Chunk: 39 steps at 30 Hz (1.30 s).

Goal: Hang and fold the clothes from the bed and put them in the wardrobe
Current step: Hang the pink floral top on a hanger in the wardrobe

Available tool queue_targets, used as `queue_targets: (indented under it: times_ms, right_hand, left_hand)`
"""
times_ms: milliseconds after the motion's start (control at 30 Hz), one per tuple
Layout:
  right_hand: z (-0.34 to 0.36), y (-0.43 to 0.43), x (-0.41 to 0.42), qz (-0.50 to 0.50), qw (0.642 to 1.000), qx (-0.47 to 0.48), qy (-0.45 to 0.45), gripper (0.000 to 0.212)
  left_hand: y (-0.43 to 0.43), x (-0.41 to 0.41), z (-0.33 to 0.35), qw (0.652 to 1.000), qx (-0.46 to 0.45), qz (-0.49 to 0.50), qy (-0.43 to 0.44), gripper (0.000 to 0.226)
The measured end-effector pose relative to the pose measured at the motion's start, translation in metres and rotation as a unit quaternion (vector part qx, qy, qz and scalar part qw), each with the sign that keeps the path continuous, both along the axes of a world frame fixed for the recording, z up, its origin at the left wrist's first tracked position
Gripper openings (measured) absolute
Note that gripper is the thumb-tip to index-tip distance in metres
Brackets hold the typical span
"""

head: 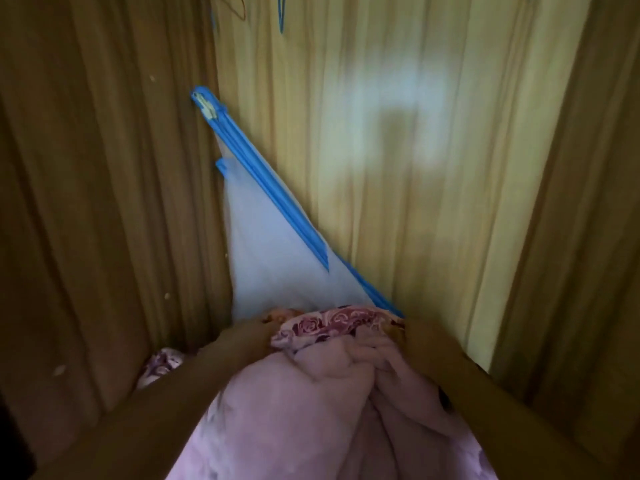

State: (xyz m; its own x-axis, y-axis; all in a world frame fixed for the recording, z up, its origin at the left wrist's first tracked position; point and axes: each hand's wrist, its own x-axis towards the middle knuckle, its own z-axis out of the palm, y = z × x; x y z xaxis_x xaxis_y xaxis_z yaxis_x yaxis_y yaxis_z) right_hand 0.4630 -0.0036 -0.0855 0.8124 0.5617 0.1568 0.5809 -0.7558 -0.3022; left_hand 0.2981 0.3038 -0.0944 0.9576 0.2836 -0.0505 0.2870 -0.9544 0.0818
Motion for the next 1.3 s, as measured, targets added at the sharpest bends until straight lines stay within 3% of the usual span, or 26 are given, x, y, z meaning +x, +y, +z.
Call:
queue_targets:
  times_ms: [133,333,533,800,900,1000,1067,1133,1200,1300]
  right_hand:
    - [0.013,-0.008,-0.003,0.03,0.996,-0.076,-0.027,0.051]
    - [0.086,-0.026,-0.008,0.028,0.991,-0.13,-0.004,0.049]
    - [0.206,-0.057,-0.027,0.005,0.997,-0.075,-0.032,0.072]
    - [0.353,-0.123,-0.064,-0.095,0.97,0.077,-0.209,0.067]
    - [0.385,-0.145,-0.068,-0.138,0.938,0.185,-0.257,0.063]
    - [0.403,-0.164,-0.07,-0.16,0.882,0.39,-0.211,0.058]
    - [0.409,-0.173,-0.07,-0.119,0.816,0.542,-0.164,0.052]
    - [0.415,-0.179,-0.072,-0.046,0.744,0.648,-0.16,0.076]
    - [0.424,-0.185,-0.074,0.014,0.695,0.694,-0.187,0.08]
    - [0.441,-0.191,-0.078,0.039,0.672,0.697,-0.248,0.049]
  left_hand:
    - [-0.004,-0.004,0.019,0.999,-0.016,-0.045,-0.003,0.061]
    - [-0.032,-0.001,0.092,1.0,0.018,-0.014,0.009,0.057]
    - [-0.072,0.015,0.191,0.996,-0.021,-0.059,-0.057,0.061]
    - [-0.151,0.023,0.341,0.972,-0.027,-0.156,-0.174,0.059]
    - [-0.173,0.021,0.377,0.959,-0.023,-0.181,-0.218,0.056]
    - [-0.189,0.023,0.396,0.949,-0.029,-0.194,-0.246,0.054]
    - [-0.195,0.025,0.401,0.942,-0.028,-0.206,-0.262,0.055]
    - [-0.198,0.026,0.402,0.927,-0.031,-0.225,-0.299,0.056]
    - [-0.199,0.027,0.402,0.905,-0.041,-0.243,-0.347,0.054]
    - [-0.202,0.026,0.402,0.882,-0.041,-0.258,-0.392,0.058]
